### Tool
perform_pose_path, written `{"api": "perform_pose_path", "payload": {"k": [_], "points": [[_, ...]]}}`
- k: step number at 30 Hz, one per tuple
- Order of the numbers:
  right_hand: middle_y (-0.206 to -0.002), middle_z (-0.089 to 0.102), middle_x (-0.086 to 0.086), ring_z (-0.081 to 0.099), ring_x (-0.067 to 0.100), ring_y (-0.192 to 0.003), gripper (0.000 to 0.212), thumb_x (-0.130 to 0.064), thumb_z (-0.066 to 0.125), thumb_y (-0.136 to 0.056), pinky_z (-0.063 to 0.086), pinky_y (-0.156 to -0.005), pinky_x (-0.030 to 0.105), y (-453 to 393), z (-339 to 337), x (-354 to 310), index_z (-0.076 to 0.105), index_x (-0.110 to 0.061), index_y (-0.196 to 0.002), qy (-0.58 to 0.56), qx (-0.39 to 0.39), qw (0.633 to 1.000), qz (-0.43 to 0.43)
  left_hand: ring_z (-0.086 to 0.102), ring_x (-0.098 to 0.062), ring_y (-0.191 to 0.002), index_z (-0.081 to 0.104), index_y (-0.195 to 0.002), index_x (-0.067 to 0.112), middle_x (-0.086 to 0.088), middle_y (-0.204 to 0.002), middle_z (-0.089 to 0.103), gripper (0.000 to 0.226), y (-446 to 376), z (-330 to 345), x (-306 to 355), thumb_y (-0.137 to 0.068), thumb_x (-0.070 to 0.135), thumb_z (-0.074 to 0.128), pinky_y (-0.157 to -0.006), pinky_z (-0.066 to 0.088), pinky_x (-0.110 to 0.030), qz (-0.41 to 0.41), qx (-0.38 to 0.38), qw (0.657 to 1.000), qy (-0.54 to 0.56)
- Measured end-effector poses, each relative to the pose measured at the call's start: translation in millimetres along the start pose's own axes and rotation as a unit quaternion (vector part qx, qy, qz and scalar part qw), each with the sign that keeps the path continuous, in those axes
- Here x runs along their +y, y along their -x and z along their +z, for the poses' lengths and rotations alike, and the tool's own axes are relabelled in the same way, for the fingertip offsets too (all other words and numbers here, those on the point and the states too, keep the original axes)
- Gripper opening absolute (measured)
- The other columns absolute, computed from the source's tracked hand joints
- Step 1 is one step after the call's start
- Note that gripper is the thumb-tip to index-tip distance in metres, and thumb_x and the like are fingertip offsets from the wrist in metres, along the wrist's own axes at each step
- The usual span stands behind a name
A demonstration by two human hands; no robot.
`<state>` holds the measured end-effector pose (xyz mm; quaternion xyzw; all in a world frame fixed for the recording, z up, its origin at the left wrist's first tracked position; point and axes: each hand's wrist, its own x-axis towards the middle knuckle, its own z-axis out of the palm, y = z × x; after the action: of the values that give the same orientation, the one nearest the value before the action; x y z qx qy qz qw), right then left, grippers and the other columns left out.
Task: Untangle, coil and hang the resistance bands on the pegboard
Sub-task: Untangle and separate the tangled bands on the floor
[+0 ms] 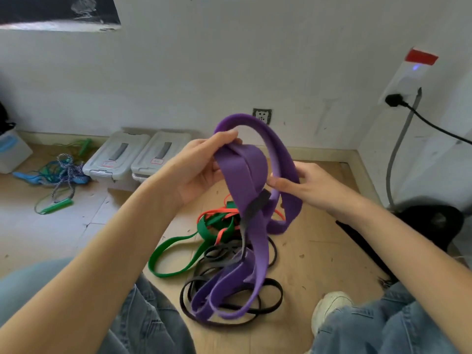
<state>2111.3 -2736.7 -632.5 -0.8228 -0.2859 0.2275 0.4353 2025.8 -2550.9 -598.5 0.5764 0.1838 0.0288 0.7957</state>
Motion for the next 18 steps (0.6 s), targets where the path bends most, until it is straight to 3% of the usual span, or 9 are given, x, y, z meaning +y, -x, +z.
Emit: {"api": "perform_pose_path", "payload": {"k": [2, 3, 6, 9, 12, 15, 17, 18], "points": [[-0.075, 0.069, 0.0, 0.064, 0.012, -0.069, 0.038, -0.052, 0.067, -0.073, 0.047, -0.064, 0.019, 0, 1, 0, 0.064, -0.015, -0.083, -0.015, 0.028, 0.999, -0.022, 0.06, -0.005, -0.05, 0.075, -0.061, 0.017, 0.004, -0.063, 0.068, 0.022, 1, 1, 4, -0.065, 0.038, 0.068, -0.051, 0.052, -0.015, 0.001, -0.018, 0.999, 0.033], [-0.076, 0.066, 0.0, 0.061, 0.012, -0.068, 0.033, -0.046, 0.068, -0.076, 0.043, -0.062, 0.016, -2, 1, 1, 0.062, -0.014, -0.082, 0.035, 0.083, 0.995, -0.036, 0.06, -0.005, -0.052, 0.075, -0.062, 0.018, 0.003, -0.064, 0.068, 0.023, 0, -1, 7, -0.063, 0.04, 0.067, -0.054, 0.052, -0.016, -0.002, -0.02, 0.998, 0.057], [-0.085, 0.047, -0.005, 0.045, 0.007, -0.069, 0.029, -0.039, 0.069, -0.079, 0.033, -0.056, 0.012, -1, 3, 0, 0.049, -0.019, -0.085, 0.195, 0.252, 0.943, -0.1, 0.056, -0.007, -0.057, 0.069, -0.074, 0.017, 0.002, -0.072, 0.062, 0.02, -1, -2, 9, -0.08, 0.034, 0.062, -0.055, 0.05, -0.015, -0.017, -0.007, 0.99, 0.14], [-0.076, 0.047, -0.011, 0.046, 0.003, -0.064, 0.026, -0.03, 0.069, -0.082, 0.037, -0.057, 0.009, 6, 7, -6, 0.045, -0.021, -0.085, 0.129, 0.287, 0.934, -0.168, 0.056, -0.008, -0.054, 0.067, -0.073, 0.012, -0.003, -0.077, 0.055, 0.026, 1, 2, 10, -0.09, 0.028, 0.055, -0.047, 0.048, -0.013, -0.018, -0.005, 0.98, 0.197], [-0.087, 0.052, -0.012, 0.052, 0.006, -0.074, 0.021, -0.024, 0.066, -0.082, 0.041, -0.064, 0.012, 9, 8, -17, 0.049, -0.026, -0.093, 0.064, 0.251, 0.943, -0.209, 0.06, -0.007, -0.044, 0.062, -0.084, 0.006, -0.006, -0.069, 0.064, 0.02, 5, 6, 14, -0.09, 0.024, 0.055, -0.04, 0.048, -0.014, 0.016, -0.014, 0.978, 0.21], [-0.089, 0.065, -0.008, 0.062, 0.009, -0.081, 0.029, -0.044, 0.067, -0.073, 0.049, -0.071, 0.027, 12, 8, -26, 0.053, -0.036, -0.097, -0.033, 0.09, 0.978, -0.186, 0.056, -0.005, -0.037, 0.058, -0.088, 0.006, -0.004, -0.056, 0.06, 0.019, 5, 12, 14, -0.09, 0.024, 0.057, -0.038, 0.046, -0.013, 0.025, -0.002, 0.981, 0.191], [-0.087, 0.068, -0.006, 0.065, 0.007, -0.075, 0.046, -0.05, 0.075, -0.067, 0.054, -0.069, 0.029, 11, 16, -25, 0.048, -0.038, -0.102, -0.02, 0.024, 0.991, -0.129, 0.056, -0.006, -0.037, 0.055, -0.097, 0.006, -0.006, -0.063, 0.061, 0.021, 4, 14, 12, -0.09, 0.026, 0.056, -0.037, 0.045, -0.013, 0.002, -0.019, 0.975, 0.219], [-0.082, 0.069, -0.004, 0.066, 0.009, -0.067, 0.044, -0.042, 0.076, -0.069, 0.054, -0.063, 0.03, 9, 22, -23, 0.048, -0.034, -0.102, -0.005, 0.033, 0.993, -0.117, 0.057, -0.007, -0.039, 0.054, -0.101, 0.005, -0.01, -0.075, 0.062, 0.024, 4, 15, 11, -0.09, 0.027, 0.056, -0.038, 0.046, -0.013, -0.014, -0.035, 0.971, 0.238]]}}
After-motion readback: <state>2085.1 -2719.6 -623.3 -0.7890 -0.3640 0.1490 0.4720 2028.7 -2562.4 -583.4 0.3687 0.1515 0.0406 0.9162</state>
